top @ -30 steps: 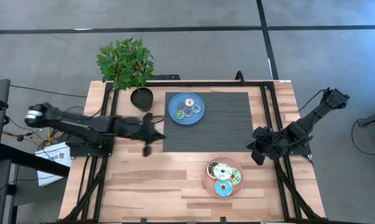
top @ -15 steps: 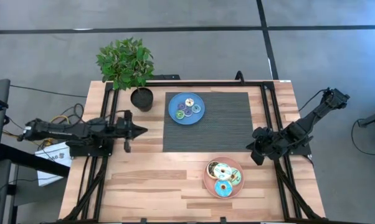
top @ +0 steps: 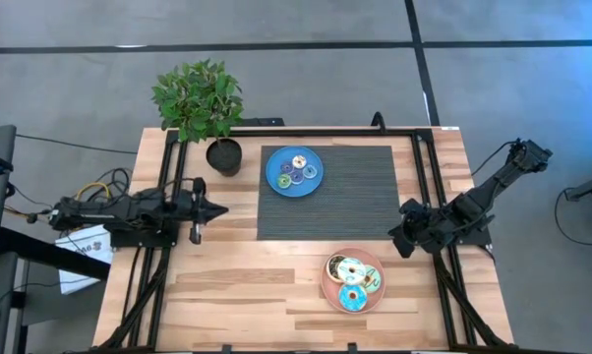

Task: Pick & Place donuts
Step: Return to Home Position

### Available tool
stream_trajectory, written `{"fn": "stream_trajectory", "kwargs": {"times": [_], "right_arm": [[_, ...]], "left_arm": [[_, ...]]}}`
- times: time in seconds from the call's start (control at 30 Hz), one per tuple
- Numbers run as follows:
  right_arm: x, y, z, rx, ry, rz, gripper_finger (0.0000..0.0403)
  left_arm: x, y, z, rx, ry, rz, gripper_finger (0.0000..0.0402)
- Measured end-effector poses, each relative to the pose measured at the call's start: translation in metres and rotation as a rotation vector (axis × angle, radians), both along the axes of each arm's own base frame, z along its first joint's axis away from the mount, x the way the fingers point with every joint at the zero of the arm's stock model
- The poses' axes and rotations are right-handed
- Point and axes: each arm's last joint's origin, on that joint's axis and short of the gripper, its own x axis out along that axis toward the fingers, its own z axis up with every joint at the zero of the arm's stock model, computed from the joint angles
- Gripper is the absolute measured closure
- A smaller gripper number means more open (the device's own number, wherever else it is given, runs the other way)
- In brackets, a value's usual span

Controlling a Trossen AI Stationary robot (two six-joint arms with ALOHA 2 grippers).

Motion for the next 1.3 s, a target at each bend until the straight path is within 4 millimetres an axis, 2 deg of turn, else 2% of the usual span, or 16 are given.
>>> {"fn": "stream_trajectory", "kwargs": {"times": [0.3,0.53,0.67,0.97,1.07,1.2,1.3], "right_arm": [[0.001,0.001,-0.001,-0.021,0.010,0.016,0.0403],[0.004,-0.003,0.004,-0.335,-0.084,0.190,0.0403],[0.005,-0.013,0.000,-0.410,-0.144,0.227,0.0403],[0.013,-0.039,-0.039,-0.379,-0.403,0.352,0.0403],[0.016,-0.050,-0.044,-0.365,-0.506,0.392,0.0403],[0.017,-0.066,-0.050,-0.375,-0.551,0.403,0.0403],[0.015,-0.074,-0.047,-0.387,-0.652,0.425,0.0403]], "left_arm": [[0.000,0.000,-0.001,0.018,0.008,-0.014,0.0401],[0.000,0.000,-0.001,0.017,0.009,-0.014,0.0401],[0.000,0.000,-0.001,0.023,0.009,-0.014,0.0401],[0.000,0.000,-0.002,0.022,0.010,-0.013,0.0401],[0.000,0.000,-0.002,0.023,0.011,-0.013,0.0401],[0.000,0.000,-0.002,0.016,0.011,-0.013,0.0401],[0.000,0.000,-0.002,0.024,0.011,-0.013,0.0401]]}}
